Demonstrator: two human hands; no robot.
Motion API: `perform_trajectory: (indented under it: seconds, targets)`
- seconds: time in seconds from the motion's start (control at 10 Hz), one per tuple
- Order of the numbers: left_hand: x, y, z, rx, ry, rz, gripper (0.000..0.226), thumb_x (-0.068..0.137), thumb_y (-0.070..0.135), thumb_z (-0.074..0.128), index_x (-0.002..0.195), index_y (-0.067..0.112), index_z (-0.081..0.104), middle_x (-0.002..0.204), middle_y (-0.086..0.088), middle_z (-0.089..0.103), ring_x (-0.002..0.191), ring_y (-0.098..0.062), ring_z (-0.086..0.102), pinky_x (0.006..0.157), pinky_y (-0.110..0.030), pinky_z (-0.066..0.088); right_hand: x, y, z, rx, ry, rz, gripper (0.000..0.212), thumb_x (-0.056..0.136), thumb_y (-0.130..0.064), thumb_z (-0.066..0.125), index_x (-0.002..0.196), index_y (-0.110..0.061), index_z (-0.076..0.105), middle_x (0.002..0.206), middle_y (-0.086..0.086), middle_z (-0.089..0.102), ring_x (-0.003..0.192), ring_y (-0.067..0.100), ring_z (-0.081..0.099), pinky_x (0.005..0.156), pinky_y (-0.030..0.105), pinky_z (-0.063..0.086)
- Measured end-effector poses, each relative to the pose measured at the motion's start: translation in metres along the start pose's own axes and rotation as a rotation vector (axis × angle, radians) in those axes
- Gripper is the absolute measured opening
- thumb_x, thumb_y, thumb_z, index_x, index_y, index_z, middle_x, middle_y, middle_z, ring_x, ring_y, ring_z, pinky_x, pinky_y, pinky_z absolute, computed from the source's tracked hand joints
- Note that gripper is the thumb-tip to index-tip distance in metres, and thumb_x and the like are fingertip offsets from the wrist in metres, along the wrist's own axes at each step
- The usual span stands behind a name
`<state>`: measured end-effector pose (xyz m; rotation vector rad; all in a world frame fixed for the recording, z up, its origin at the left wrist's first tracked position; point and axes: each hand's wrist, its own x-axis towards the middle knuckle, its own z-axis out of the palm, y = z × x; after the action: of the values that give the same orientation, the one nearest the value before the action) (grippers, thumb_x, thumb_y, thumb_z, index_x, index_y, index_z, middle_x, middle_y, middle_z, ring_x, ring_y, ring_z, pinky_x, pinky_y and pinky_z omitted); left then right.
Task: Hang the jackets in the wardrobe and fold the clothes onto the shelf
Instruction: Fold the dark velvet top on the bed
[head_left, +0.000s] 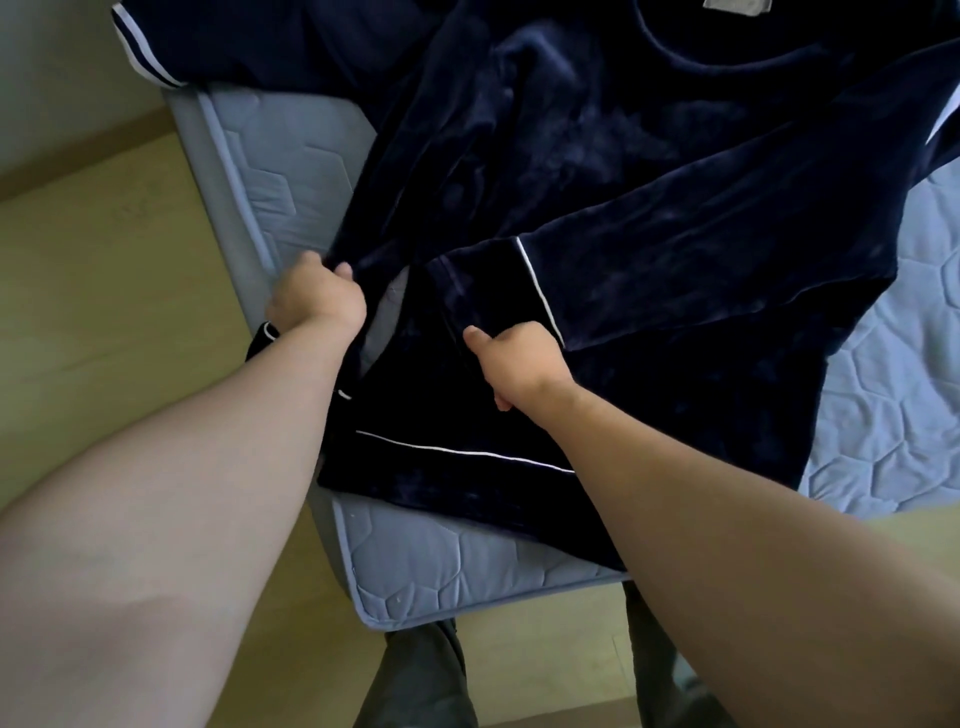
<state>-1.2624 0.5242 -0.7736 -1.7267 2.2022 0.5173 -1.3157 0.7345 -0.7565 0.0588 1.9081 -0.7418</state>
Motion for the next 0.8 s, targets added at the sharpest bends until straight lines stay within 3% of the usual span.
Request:
perform_trajectory:
  seconds: [0.1, 0.2, 0.3, 0.4, 0.5, 0.6, 0.7, 0.8]
  targets:
    - [0.003, 0.007, -0.025, -0.207, 0.203, 0.003, 0.039, 0.102, 0.041, 0.043, 0.119, 0.007, 0.052, 0.123, -0.017, 0.063, 0.112, -0.037, 0.059, 0.086, -0.037, 0.043, -0.012, -0.015, 0.004, 0.173, -0.139, -0.110, 0.040, 0.090, -0.050, 0.063, 0.072, -0.015, 0.063, 0.057, -0.001, 0.069, 0.049, 0.008, 0.063, 0.052, 0.027, 0.049]
    - [-0.002, 0.030, -0.064, -0.824, -0.122, -0.126, 0.047, 0.093, 0.042, 0.057, 0.127, 0.008, 0.061, 0.122, -0.009, 0.068, 0.111, -0.030, 0.065, 0.092, -0.033, 0.051, -0.022, -0.034, 0.003, 0.507, -0.406, -0.078, 0.034, 0.083, -0.056, 0.070, 0.105, -0.030, 0.069, 0.104, -0.005, 0.075, 0.096, 0.013, 0.069, 0.081, 0.036, 0.056]
    - [-0.030, 0.048, -0.094, -1.109, -0.943, -0.057, 0.056, 0.094, 0.054, 0.052, 0.128, 0.013, 0.066, 0.127, -0.011, 0.067, 0.117, -0.029, 0.065, 0.096, -0.041, 0.054, -0.033, -0.038, -0.009, 0.994, -0.685, 0.026, 0.064, 0.080, -0.072, 0.058, 0.130, -0.033, 0.063, 0.132, -0.001, 0.065, 0.122, 0.022, 0.060, 0.107, 0.049, 0.041]
    - [-0.058, 0.061, -0.099, -0.915, -1.407, 0.112, 0.049, 0.097, 0.043, 0.044, 0.130, 0.010, 0.059, 0.122, -0.015, 0.063, 0.109, -0.030, 0.063, 0.092, -0.043, 0.053, -0.026, -0.038, -0.036, 1.654, -0.916, -0.047, 0.060, 0.095, -0.050, 0.055, 0.133, -0.004, 0.061, 0.142, 0.021, 0.054, 0.128, 0.035, 0.055, 0.113, 0.050, 0.037]
    - [-0.087, 0.083, -0.085, -0.845, -1.521, 0.140, 0.050, 0.096, 0.018, 0.037, 0.143, 0.004, 0.046, 0.127, -0.019, 0.058, 0.111, -0.032, 0.059, 0.096, -0.046, 0.049, -0.032, 0.016, -0.063, 1.939, -0.366, 0.437, 0.038, 0.100, -0.025, 0.048, 0.101, 0.001, 0.075, 0.102, 0.022, 0.073, 0.090, 0.034, 0.071, 0.090, 0.046, 0.052]
    - [-0.109, 0.116, -0.055, -0.660, -1.556, 0.194, 0.046, 0.100, 0.005, 0.036, 0.145, 0.005, 0.045, 0.133, -0.020, 0.058, 0.121, -0.035, 0.058, 0.097, -0.051, 0.050, -0.042, 0.062, -0.074, 1.637, -0.123, 0.511, 0.044, 0.105, -0.028, 0.032, 0.090, -0.009, 0.069, 0.086, 0.011, 0.074, 0.075, 0.023, 0.072, 0.066, 0.036, 0.060]
    - [-0.125, 0.139, -0.017, -0.381, -1.432, 0.258, 0.035, 0.102, 0.006, 0.045, 0.133, 0.014, 0.057, 0.122, -0.008, 0.071, 0.110, -0.023, 0.069, 0.083, -0.033, 0.058, -0.051, 0.113, -0.089, 2.122, -0.148, 0.571, 0.045, 0.102, -0.032, 0.029, 0.130, -0.010, 0.055, 0.134, 0.017, 0.060, 0.124, 0.031, 0.055, 0.100, 0.051, 0.047]
    - [-0.129, 0.153, 0.021, -0.365, -1.022, 0.119, 0.022, 0.102, 0.013, 0.047, 0.113, 0.010, 0.065, 0.091, -0.004, 0.073, 0.071, -0.015, 0.070, 0.053, -0.019, 0.053, -0.041, 0.125, -0.108, 1.487, -0.160, 0.527, 0.066, 0.091, -0.065, 0.035, 0.113, -0.017, 0.075, 0.113, 0.008, 0.073, 0.118, 0.026, 0.061, 0.089, 0.052, 0.051]
